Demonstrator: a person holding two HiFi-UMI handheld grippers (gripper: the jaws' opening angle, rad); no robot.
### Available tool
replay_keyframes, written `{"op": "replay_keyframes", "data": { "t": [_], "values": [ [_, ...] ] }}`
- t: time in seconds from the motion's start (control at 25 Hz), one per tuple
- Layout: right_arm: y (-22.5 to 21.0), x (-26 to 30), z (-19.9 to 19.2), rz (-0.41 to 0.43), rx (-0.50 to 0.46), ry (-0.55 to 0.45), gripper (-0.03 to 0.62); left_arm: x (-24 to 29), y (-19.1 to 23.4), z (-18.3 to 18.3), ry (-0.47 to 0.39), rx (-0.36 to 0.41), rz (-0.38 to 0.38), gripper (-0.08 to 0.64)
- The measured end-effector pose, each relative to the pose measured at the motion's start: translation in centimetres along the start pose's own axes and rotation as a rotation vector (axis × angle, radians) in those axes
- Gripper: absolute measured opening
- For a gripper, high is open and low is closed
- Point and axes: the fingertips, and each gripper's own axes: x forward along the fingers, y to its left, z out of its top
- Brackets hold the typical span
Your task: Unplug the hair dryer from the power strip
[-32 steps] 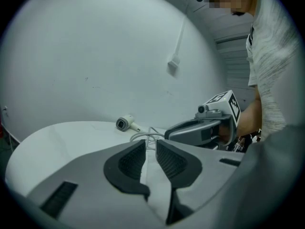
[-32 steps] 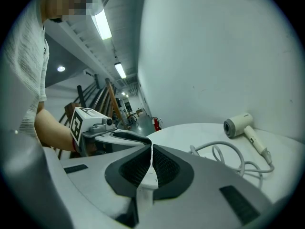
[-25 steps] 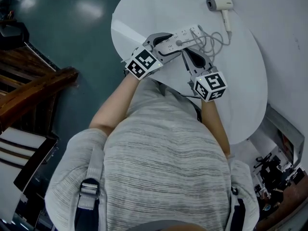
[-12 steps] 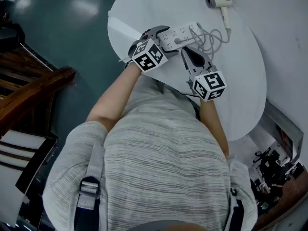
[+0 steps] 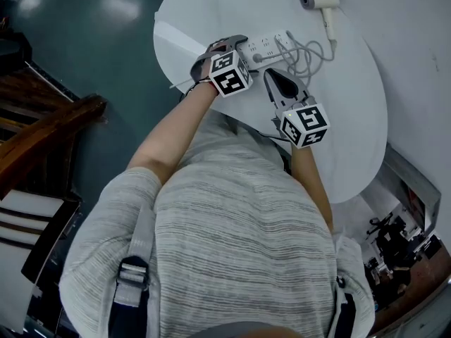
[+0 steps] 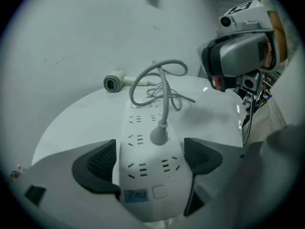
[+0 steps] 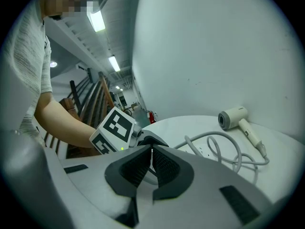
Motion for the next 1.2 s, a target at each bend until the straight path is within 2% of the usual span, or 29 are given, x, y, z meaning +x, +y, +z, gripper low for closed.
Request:
{"op": "replay_keyframes", "data": {
  "t": [0.12, 0.28, 0.36, 0.88, 1.0, 1.2],
  "values": [
    [-0.1, 0.1, -0.4, 0.0, 0.0, 0.019, 0.027, 0.3, -0.1, 0.0, -0.024, -0.026, -0.008, 0.437],
    [-0.3, 0.6, -1.5, -0.004, -0.005, 0.081, 0.028, 0.3, 0.0, 0.1, -0.126, -0.073, 0.006, 0.442],
    [-0.3, 1.0, -1.9, -0.007, -0.019, 0.108, 0.028, 0.3, 0.0, 0.1, -0.145, -0.088, 0.012, 0.443],
    [-1.7, 3.3, -3.9, -0.056, -0.04, 0.259, 0.034, 1.0, -0.3, -0.2, -0.126, -0.107, -0.02, 0.46],
    [-2.2, 4.1, -4.6, -0.064, -0.075, 0.32, 0.098, 1.0, -0.3, -0.1, -0.128, -0.102, -0.017, 0.462],
    [-2.7, 5.9, -5.5, -0.084, -0.169, 0.397, 0.106, 1.1, -0.2, -0.1, -0.129, -0.098, -0.012, 0.462]
  ]
}}
